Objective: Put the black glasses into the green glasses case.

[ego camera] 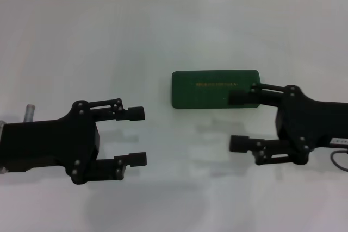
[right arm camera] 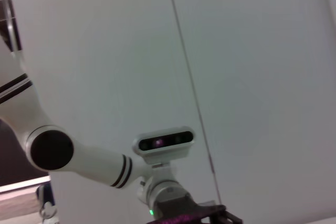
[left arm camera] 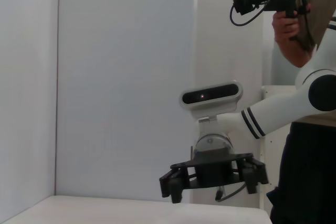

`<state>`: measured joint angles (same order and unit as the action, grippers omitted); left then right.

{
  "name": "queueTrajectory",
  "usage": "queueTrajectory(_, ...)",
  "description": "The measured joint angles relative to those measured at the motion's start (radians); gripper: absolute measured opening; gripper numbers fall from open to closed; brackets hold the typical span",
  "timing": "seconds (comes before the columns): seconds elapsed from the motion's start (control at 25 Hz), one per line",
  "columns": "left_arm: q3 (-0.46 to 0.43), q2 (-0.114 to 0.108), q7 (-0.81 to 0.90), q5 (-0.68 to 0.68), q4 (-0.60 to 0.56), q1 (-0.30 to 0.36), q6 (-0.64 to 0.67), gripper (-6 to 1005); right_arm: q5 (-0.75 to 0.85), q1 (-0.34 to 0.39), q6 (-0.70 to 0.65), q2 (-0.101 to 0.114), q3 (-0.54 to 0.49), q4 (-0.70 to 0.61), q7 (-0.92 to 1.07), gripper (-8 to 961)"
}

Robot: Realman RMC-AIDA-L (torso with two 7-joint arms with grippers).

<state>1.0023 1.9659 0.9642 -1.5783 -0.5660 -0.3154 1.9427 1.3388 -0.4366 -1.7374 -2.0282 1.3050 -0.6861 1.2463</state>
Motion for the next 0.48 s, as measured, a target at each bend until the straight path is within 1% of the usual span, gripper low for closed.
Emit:
queueTrajectory(0.08,-0.001,0.002,-0.002,-0.001,0.0,0.003,0.0,686,-0.015,-0.003,0.01,0.0,0.03,-0.009,-0.001,719)
queueTrajectory(0.24,-0.002,0.002,-0.002,-0.002,0.0,0.006,-0.001,688,-0.026,-0.002,0.027,0.0,0.056,-0.013,-0.007,799)
queueTrajectory(0.48,-0.003,0.003,-0.003,-0.002,0.002,0.003,-0.003,691,-0.044,0.002,0.03,0.0,0.081,-0.013,-0.013,808)
